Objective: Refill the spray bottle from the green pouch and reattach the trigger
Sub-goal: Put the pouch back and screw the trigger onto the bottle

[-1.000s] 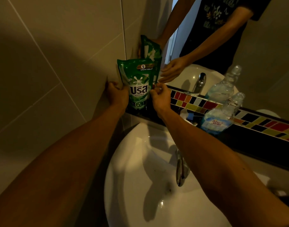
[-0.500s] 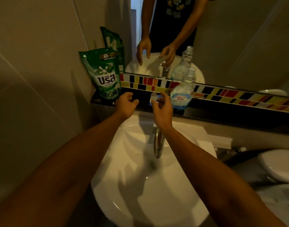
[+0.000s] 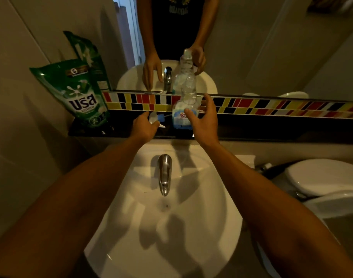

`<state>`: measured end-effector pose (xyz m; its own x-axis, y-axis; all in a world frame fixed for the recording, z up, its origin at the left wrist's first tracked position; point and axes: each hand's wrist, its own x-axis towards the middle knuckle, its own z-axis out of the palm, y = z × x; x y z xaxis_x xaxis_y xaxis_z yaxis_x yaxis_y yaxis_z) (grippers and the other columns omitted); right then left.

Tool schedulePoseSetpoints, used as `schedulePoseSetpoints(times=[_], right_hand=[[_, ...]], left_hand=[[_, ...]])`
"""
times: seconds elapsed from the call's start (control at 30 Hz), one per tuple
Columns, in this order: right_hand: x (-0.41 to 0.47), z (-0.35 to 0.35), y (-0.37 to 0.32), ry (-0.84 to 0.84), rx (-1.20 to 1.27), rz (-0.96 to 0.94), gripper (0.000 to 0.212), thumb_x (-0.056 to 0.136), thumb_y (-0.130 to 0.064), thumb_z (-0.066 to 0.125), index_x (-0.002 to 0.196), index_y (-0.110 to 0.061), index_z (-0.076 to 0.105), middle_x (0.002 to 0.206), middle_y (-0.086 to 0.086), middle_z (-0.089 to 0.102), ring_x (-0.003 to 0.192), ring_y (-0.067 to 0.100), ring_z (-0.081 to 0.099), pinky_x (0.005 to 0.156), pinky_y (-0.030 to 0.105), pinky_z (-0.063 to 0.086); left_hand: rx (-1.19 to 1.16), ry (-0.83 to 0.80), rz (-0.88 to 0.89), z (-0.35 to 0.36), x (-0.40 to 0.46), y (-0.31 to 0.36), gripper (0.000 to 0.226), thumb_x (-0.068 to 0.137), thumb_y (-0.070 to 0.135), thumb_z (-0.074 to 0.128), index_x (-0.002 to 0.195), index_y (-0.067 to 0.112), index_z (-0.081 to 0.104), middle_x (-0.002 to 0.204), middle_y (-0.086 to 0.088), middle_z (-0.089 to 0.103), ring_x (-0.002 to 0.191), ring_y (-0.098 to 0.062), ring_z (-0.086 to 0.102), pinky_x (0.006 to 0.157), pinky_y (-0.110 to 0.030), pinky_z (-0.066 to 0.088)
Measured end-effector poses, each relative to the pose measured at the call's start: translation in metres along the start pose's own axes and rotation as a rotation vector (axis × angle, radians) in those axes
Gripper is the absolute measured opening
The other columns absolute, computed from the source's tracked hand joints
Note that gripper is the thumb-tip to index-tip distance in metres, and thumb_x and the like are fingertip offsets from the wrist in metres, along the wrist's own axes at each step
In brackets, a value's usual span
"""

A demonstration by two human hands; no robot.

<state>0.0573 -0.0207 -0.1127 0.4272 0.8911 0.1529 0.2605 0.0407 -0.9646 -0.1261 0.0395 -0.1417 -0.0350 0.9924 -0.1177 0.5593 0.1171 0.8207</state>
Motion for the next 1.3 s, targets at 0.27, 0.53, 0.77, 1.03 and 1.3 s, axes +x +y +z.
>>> schedulePoseSetpoints(times=[0.27,0.53,0.77,1.03,1.3], right_hand=[[0.047,-0.004,-0.004,-0.262,0.027,-0.01,0.076,0.092,-0.017,0.077,0.158,-0.02,0.039,0.155,0.004,0.051,0.136,0.013,0.05,0.1,0.031,0.055],[0.065,-0.01,0.003,-0.393,0.008,0.016,0.051,0.092,-0.017,0.077,0.138,-0.014,0.055,0.137,0.002,0.064,0.127,0.017,0.061,0.106,0.051,0.054],[0.072,-0.014,-0.003,-0.469,0.018,0.007,0.048,0.093,-0.014,0.076,0.136,-0.015,0.056,0.131,0.001,0.068,0.12,0.015,0.066,0.101,0.045,0.058],[0.061,-0.033,-0.017,-0.383,0.097,-0.002,0.054,0.095,-0.017,0.074,0.145,-0.017,0.052,0.137,0.002,0.065,0.114,0.008,0.068,0.087,0.03,0.062],[0.026,-0.058,-0.049,-0.329,0.168,-0.022,0.046,0.097,-0.023,0.072,0.139,-0.031,0.053,0.132,-0.003,0.063,0.114,0.009,0.066,0.083,0.028,0.061]], left_hand=[[0.094,0.061,-0.046,0.023,0.028,-0.004,0.051,0.09,0.029,0.069,0.136,0.009,0.057,0.132,-0.016,0.062,0.121,-0.034,0.059,0.09,-0.034,0.046],[0.205,0.139,-0.173,0.041,0.039,-0.016,0.051,0.086,0.044,0.07,0.121,0.007,0.065,0.131,-0.016,0.051,0.112,-0.035,0.058,0.096,-0.048,0.051],[-0.109,0.171,-0.18,0.041,0.046,-0.033,0.049,0.079,0.034,0.079,0.119,0.016,0.06,0.117,-0.01,0.068,0.105,-0.029,0.066,0.093,-0.049,0.055],[-0.628,0.18,-0.112,0.004,0.033,-0.004,0.04,0.086,0.016,0.074,0.123,0.009,0.06,0.117,-0.012,0.066,0.103,-0.024,0.067,0.079,-0.033,0.059],[-1.11,0.132,-0.114,-0.074,0.026,0.056,0.049,0.094,0.004,0.063,0.139,0.017,0.05,0.132,-0.014,0.062,0.115,-0.032,0.066,0.088,-0.047,0.058]])
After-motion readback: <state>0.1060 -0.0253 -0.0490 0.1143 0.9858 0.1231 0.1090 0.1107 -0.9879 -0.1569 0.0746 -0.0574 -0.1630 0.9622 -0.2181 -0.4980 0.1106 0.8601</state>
